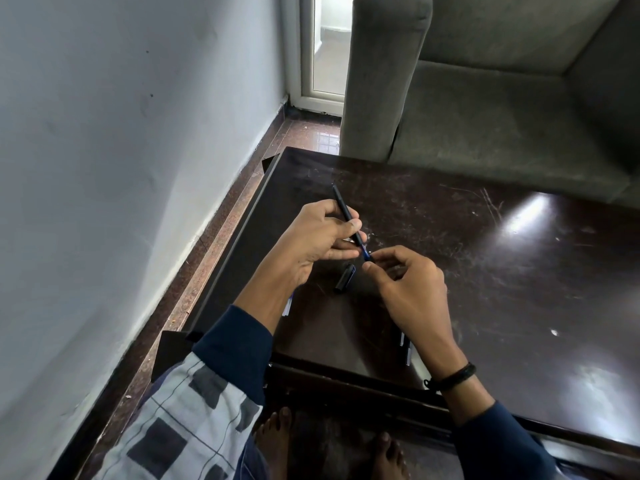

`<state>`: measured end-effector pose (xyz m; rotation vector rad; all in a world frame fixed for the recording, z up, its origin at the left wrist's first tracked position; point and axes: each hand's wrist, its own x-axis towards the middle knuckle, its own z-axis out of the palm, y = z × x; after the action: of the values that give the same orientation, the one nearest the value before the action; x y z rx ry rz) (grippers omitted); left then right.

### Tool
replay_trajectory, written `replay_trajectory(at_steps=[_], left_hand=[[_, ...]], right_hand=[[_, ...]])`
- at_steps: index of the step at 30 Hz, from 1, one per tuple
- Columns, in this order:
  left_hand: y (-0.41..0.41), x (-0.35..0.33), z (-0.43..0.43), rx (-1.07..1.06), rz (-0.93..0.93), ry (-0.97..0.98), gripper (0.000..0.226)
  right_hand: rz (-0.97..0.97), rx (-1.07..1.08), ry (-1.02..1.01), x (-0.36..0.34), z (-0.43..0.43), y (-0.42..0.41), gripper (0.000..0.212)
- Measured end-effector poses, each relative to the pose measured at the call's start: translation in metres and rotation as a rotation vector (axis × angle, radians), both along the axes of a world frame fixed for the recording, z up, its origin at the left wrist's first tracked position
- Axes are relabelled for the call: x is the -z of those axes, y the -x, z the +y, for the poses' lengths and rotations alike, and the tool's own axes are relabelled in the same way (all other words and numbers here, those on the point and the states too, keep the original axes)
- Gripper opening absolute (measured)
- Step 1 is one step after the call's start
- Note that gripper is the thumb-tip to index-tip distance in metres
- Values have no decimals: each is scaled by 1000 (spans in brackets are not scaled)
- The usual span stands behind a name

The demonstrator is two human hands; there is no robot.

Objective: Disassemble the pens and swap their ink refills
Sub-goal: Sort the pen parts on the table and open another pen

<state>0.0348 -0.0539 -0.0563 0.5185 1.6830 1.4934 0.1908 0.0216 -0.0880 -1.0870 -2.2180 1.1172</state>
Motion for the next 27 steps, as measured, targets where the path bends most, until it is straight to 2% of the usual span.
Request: replay_trajectory(at_steps=[27], left_hand=[[-4, 1, 2, -2, -50, -11, 13]], right_hand=[[62, -7, -100, 4, 0, 1, 17]])
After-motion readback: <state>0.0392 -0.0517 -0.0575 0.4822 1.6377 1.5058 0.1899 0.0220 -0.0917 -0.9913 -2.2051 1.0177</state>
